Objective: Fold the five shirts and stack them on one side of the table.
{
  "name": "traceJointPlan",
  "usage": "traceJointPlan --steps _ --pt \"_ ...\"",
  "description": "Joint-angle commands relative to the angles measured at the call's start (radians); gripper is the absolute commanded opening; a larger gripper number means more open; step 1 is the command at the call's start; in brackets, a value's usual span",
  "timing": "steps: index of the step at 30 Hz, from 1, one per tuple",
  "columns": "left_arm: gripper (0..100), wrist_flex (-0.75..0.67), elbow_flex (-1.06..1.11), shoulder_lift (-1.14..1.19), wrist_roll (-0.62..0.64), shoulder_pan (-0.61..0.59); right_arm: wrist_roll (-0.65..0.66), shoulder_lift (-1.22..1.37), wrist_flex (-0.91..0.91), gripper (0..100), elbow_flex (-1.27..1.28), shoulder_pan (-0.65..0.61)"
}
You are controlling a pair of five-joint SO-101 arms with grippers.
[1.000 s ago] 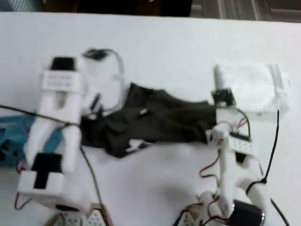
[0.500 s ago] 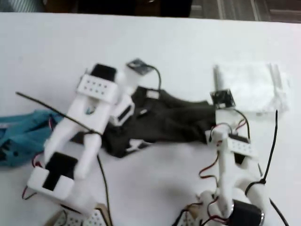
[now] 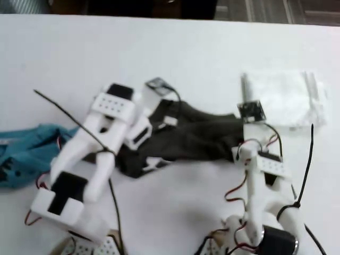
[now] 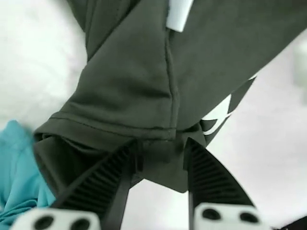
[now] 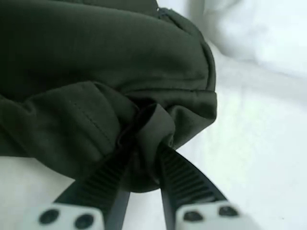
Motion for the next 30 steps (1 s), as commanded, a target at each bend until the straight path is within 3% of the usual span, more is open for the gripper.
traceJointPlan --steps 1,4,16,23,30 --pt "16 -0.006 0.002 -0.009 0.084 -0.025 0.006 -0.038 -0.015 1.9 -0.002 -0.012" --pt "16 -0.012 -0.007 -0.009 0.167 -0.043 0.006 -0.038 -0.015 1.9 -0.002 -0.012" --pt "16 -0.038 0.002 -0.006 0.190 -0.037 0.006 -0.038 -0.015 1.9 -0.002 -0.012" --pt "16 -0.037 0.002 -0.008 0.511 0.011 0.006 -0.038 -0.015 2.0 -0.002 -0.012" --pt "16 -0.037 0.002 -0.006 0.514 0.014 0.006 -0.038 -0.015 2.0 -0.002 -0.012"
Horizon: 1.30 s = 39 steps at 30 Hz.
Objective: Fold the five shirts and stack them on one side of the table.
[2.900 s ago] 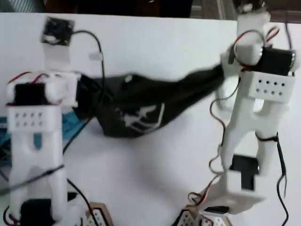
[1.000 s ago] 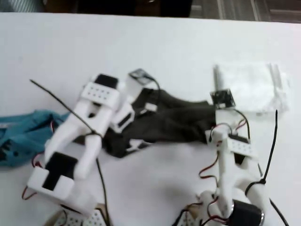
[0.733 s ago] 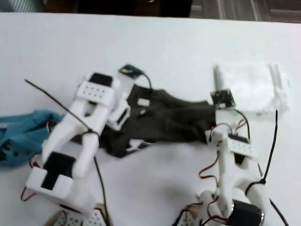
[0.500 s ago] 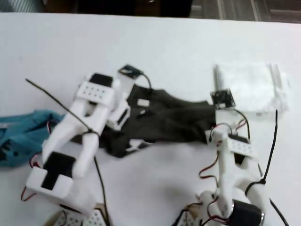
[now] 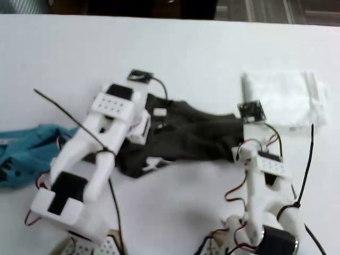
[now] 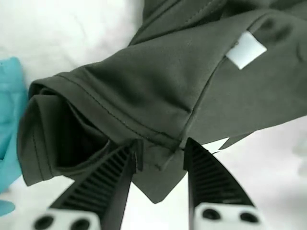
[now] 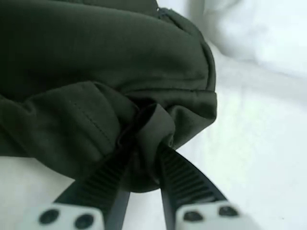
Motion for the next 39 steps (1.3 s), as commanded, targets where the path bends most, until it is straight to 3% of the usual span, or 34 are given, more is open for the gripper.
traceJointPlan --steps 1,17,19,21,30,33,39 --pt "16 -0.008 -0.002 -0.006 0.011 0.011 0.006 -0.038 -0.015 2.0 -0.002 -0.012" --pt "16 -0.058 0.070 -0.008 0.011 0.008 0.006 -0.038 -0.015 2.0 -0.002 -0.012" --pt "12 -0.066 0.068 -0.008 0.011 0.009 0.006 -0.038 -0.015 2.0 -0.002 -0.012" --pt "2 -0.072 0.068 -0.008 0.011 0.006 0.006 -0.038 -0.015 2.0 -0.002 -0.012" --pt "3 -0.066 0.056 -0.015 0.000 0.006 0.006 -0.045 -0.015 2.0 -0.008 -0.018" --pt "3 -0.009 -0.039 -0.017 -0.094 -0.003 0.015 -0.048 0.004 1.9 -0.084 -0.050" --pt "3 0.242 -0.420 -0.017 -0.199 -0.094 0.005 -0.047 0.189 1.9 -0.411 -0.064"
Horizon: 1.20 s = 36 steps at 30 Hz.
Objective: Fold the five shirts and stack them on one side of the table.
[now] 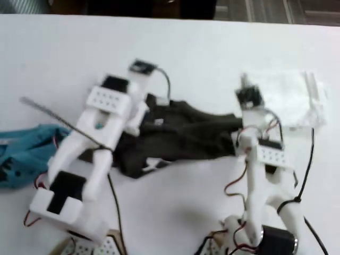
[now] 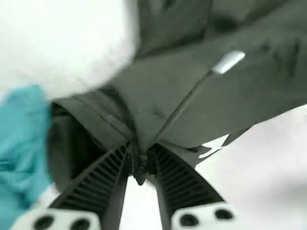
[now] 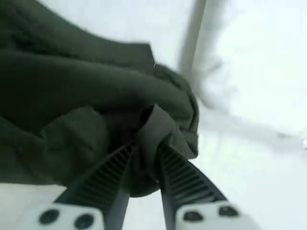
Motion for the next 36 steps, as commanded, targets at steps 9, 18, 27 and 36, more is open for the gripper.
traceJointPlan --steps 9,18,27,36 --pt "3 0.221 -0.604 -0.048 -0.101 -0.175 -0.005 -0.048 0.303 1.9 -0.608 -0.015" --pt "3 0.218 -0.622 -0.236 -0.103 -0.173 -0.074 -0.051 0.476 1.9 -1.034 -0.031" --pt "3 0.176 -0.622 -0.511 -0.169 -0.180 -0.143 -0.223 0.573 1.9 -1.211 -0.025" --pt "3 0.110 -0.613 -0.710 -0.244 -0.181 -0.144 -0.453 0.585 1.9 -1.175 -0.028"
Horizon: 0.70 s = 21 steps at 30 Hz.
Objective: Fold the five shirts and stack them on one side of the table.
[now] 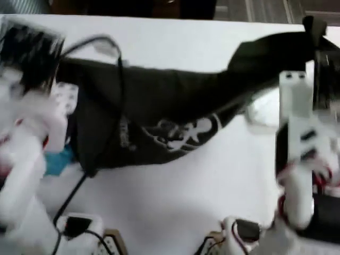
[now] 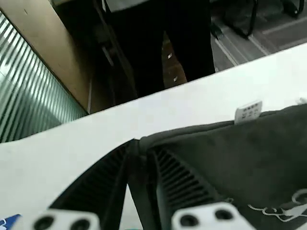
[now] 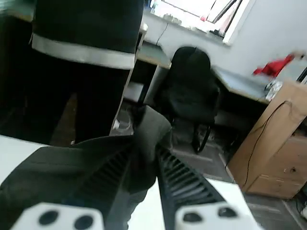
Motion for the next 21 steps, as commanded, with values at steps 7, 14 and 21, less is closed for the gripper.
traceJointPlan --steps 7,14,21 --pt "3 0.003 0.068 0.055 -0.006 -0.072 -0.008 -0.050 -0.036 1.9 0.391 -0.019" --pt "3 -0.141 0.472 0.178 -0.009 -0.229 -0.005 -0.050 -0.220 1.9 0.956 -0.157" --pt "3 -0.321 0.854 0.267 -0.011 -0.255 -0.003 -0.050 -0.519 2.0 1.355 -0.239"
